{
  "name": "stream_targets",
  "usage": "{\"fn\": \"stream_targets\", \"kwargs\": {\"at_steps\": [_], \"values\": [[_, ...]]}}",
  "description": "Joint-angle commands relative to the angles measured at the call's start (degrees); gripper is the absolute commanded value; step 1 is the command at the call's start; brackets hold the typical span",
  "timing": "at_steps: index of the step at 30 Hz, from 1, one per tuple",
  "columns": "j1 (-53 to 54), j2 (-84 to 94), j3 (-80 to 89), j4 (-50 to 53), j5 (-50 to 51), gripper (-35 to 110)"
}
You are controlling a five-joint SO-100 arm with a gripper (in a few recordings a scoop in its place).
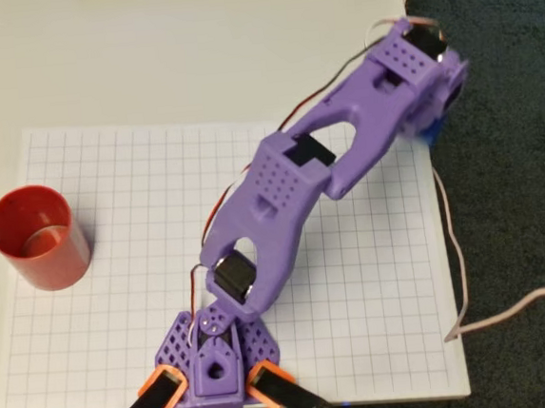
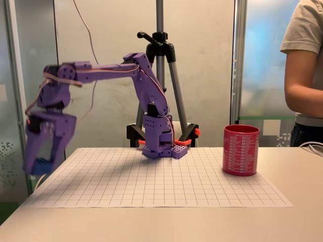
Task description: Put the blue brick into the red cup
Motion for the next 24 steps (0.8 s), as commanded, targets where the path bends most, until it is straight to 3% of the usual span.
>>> {"fn": "stream_targets", "kwargs": {"at_steps": [1,14,24], "values": [[-3.96,14.5,-5.19,1.41,-0.35,0],[-40.43,31.99,-8.09,14.77,-2.72,0],[-75.06,39.37,-6.5,24.08,5.54,0]]}}
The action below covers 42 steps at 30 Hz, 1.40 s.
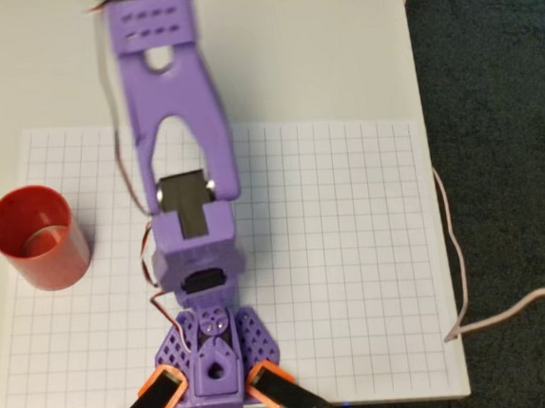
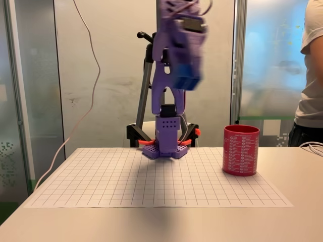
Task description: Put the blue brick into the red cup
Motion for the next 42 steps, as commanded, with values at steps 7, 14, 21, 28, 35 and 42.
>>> {"fn": "stream_targets", "kwargs": {"at_steps": [7,14,21,28,35,42], "values": [[-31.2,16.79,10.28,2.64,8.88,0],[-41.04,26.54,29.79,0.88,14.59,0],[-41.4,28.13,43.51,-3.87,19.25,0],[-44.91,26.28,45.7,-3.78,24.08,0],[-49.57,22.06,43.33,-6.33,28.04,0],[-48.96,21.97,43.42,-7.03,27.42,0]]}}
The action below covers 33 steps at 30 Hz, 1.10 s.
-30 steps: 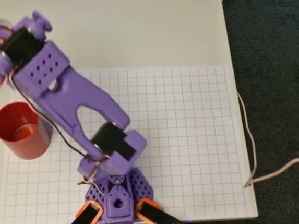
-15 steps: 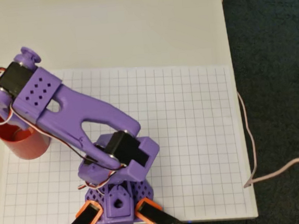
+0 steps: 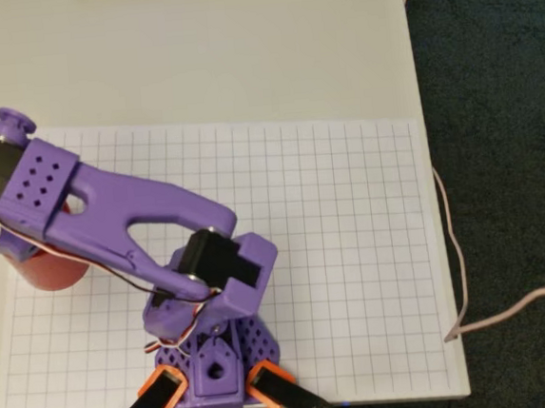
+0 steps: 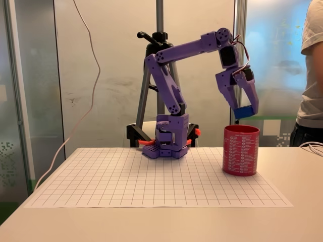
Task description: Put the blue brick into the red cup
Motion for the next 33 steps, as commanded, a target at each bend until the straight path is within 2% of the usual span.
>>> {"fn": "stream_targets", "kwargs": {"at_steps": [1,4,5,6,8,11,13,26,27,28,29,33], "values": [[0.35,1.93,-2.37,0.18,0.35,0],[1.05,2.2,-2.29,0.0,0.26,0],[1.32,2.29,-2.2,1.05,2.81,21],[1.58,2.55,-1.85,1.67,4.04,34],[2.46,3.78,-0.53,1.85,5.45,50],[3.08,5.45,0.88,1.76,7.47,59],[3.34,5.45,0.97,1.67,7.65,60],[3.08,5.36,1.14,1.67,7.38,60],[3.08,5.36,1.05,1.58,6.42,50],[2.99,5.36,0.62,0.79,4.22,7],[3.16,5.1,0.35,0.62,3.43,0],[3.78,5.71,0.35,0.53,3.52,0]]}}
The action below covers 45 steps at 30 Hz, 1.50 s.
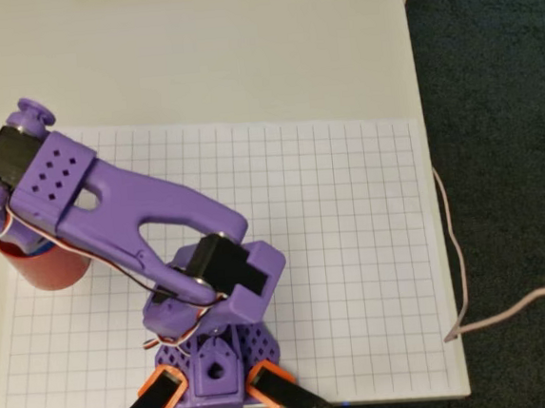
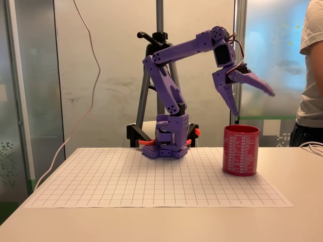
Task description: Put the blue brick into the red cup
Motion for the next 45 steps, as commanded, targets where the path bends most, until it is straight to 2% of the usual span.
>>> {"fn": "stream_targets", "kwargs": {"at_steps": [1,13,16,22,26,30,34,40,45], "values": [[0.0,3.25,-0.88,-0.53,0.53,0],[2.64,4.48,0.62,-2.72,0.35,0],[13.36,7.47,5.62,-9.67,-2.29,0],[43.86,10.46,12.66,-25.58,-9.49,0],[59.59,12.66,12.48,-30.94,-13.18,0],[69.52,19.78,12.22,-31.46,-16.44,0],[73.12,31.82,12.39,-25.93,-19.16,0],[68.12,47.9,13.01,-13.54,-19.95,0],[64.42,56.07,19.86,-12.39,-19.6,0]]}}
